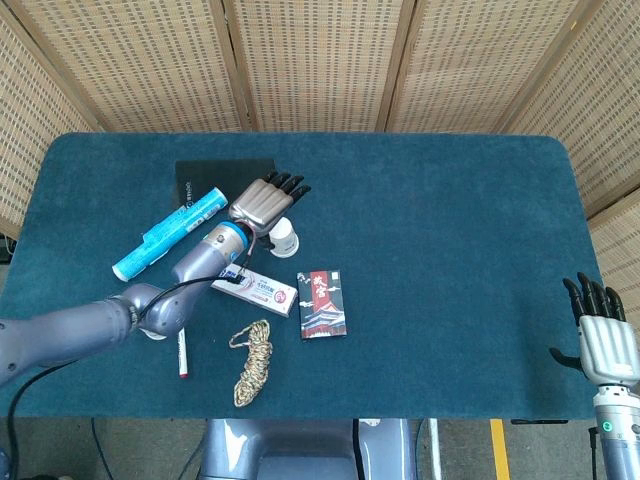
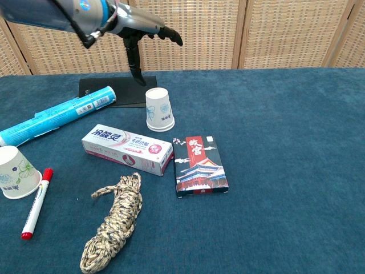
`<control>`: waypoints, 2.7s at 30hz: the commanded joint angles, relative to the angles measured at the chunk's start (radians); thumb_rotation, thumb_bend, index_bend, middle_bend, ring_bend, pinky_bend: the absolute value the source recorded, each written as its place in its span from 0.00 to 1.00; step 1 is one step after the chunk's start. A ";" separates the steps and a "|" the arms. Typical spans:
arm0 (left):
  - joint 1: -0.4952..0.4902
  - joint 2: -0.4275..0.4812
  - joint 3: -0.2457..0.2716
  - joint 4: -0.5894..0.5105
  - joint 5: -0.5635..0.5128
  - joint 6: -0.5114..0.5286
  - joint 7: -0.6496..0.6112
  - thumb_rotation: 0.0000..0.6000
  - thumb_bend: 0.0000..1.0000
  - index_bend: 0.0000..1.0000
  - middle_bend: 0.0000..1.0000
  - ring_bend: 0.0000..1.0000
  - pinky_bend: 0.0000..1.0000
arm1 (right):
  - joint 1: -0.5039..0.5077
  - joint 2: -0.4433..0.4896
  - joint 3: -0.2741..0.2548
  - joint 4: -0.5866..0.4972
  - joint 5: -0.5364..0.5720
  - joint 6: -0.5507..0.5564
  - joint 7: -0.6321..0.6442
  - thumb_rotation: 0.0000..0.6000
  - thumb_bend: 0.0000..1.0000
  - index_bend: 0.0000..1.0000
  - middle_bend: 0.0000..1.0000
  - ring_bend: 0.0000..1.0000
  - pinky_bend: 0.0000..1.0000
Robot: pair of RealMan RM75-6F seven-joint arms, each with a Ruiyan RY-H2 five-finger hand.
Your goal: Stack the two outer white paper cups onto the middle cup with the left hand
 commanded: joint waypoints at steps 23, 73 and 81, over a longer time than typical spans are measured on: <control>0.768 0.249 0.305 -0.040 0.931 0.550 -0.690 1.00 0.00 0.09 0.04 0.05 0.14 | 0.002 -0.014 -0.024 -0.018 -0.035 0.005 -0.036 1.00 0.00 0.00 0.00 0.00 0.00; 0.556 0.188 -0.010 -0.011 0.859 0.284 -0.768 1.00 0.06 0.52 0.40 0.38 0.41 | 0.005 -0.023 -0.029 -0.014 -0.042 0.002 -0.045 1.00 0.00 0.00 0.00 0.00 0.00; 0.369 0.061 -0.123 0.061 0.593 0.041 -0.493 1.00 0.06 0.51 0.40 0.38 0.40 | 0.007 -0.023 -0.024 -0.006 -0.024 -0.009 -0.041 1.00 0.00 0.00 0.00 0.00 0.00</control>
